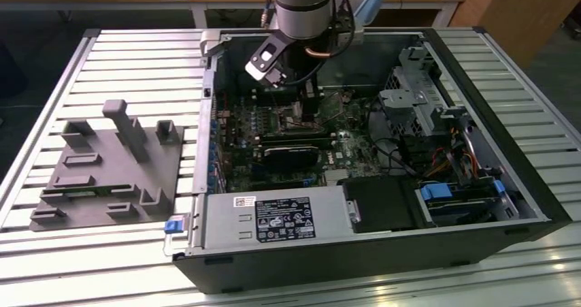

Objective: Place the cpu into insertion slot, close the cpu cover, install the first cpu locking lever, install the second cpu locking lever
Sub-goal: 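Place the cpu into insertion slot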

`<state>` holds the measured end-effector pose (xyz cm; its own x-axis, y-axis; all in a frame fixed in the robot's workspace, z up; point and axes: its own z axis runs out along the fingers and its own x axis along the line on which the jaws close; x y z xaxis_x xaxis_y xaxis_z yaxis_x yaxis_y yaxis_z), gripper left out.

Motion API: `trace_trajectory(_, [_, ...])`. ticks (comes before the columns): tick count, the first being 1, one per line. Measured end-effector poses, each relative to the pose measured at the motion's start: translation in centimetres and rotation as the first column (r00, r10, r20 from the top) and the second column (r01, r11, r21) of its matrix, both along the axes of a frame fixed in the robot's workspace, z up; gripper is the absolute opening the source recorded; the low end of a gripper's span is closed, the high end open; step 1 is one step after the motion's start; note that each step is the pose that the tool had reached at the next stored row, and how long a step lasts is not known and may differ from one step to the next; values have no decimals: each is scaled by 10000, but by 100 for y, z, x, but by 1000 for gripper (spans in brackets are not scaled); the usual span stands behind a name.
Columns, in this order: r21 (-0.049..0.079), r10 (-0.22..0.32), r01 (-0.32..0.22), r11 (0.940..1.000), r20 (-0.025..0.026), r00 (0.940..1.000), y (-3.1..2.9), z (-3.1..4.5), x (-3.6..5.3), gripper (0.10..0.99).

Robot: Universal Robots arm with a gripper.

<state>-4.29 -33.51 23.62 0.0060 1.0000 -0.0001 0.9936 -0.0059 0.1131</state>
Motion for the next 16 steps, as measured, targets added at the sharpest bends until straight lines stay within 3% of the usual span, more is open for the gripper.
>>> trace_trajectory(16, [1, 0, 0, 10000, -35, 10000, 101, -219, -53, 537])
